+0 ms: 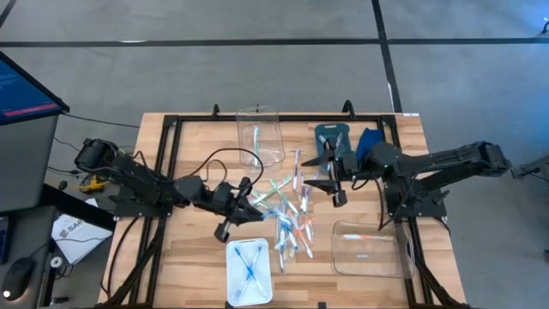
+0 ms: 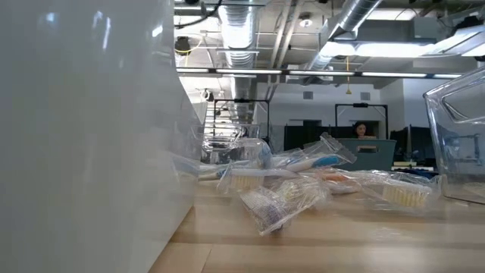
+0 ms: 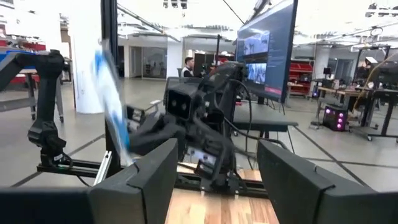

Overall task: Pick & Place Toothbrushes
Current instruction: Put the blue toothbrush into the white bin

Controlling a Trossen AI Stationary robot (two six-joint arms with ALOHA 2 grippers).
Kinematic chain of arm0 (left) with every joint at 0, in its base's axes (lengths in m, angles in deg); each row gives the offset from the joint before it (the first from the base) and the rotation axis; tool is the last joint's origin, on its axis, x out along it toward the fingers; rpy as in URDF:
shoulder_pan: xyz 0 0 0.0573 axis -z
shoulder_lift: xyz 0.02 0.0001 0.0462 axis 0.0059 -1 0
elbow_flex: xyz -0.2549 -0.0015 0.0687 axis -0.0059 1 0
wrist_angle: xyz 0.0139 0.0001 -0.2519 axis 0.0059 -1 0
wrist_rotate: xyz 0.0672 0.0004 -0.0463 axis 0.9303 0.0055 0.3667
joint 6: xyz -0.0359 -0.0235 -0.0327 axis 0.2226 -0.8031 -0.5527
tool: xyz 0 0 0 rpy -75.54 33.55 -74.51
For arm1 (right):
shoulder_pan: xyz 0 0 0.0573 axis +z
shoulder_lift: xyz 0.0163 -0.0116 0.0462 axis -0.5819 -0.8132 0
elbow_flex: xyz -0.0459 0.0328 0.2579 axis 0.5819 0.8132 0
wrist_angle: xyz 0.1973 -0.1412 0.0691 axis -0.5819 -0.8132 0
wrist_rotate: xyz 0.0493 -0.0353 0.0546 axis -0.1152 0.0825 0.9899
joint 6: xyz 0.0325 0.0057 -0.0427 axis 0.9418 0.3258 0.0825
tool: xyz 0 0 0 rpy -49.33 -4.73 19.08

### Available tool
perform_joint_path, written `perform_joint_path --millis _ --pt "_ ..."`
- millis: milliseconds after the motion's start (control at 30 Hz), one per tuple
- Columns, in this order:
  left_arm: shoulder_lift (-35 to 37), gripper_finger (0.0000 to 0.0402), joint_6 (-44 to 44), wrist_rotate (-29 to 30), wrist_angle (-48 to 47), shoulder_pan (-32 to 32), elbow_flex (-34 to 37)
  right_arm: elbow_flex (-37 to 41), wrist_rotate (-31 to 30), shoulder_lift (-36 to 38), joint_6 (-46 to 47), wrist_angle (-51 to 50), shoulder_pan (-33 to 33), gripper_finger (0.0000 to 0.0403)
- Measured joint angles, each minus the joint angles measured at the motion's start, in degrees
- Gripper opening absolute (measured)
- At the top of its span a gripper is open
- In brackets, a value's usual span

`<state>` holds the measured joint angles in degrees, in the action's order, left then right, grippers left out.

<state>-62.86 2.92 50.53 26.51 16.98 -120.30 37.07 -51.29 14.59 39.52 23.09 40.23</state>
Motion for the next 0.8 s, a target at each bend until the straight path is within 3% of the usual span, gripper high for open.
perform_joint_path --millis 167,400,567,800 --pt "0.0 0.0008 0.8 -2.5 7.4 0.0 0.0 0.0 0.1 -1.8 -7.9 6.4 3.0 0.0203" --pt "0.0 0.0008 7.2 7.9 10.8 0.0 0.0 -2.2 -0.6 -8.3 -16.3 12.8 7.4 0.0184" --pt "0.0 0.0008 10.2 9.1 13.5 -0.8 -0.1 -6.3 -8.6 -14.1 -16.8 12.9 8.5 0.0174" --pt "0.0 0.0008 13.3 9.2 13.8 -1.0 -0.1 -11.9 -14.6 -22.3 -16.4 12.6 8.5 0.0176"
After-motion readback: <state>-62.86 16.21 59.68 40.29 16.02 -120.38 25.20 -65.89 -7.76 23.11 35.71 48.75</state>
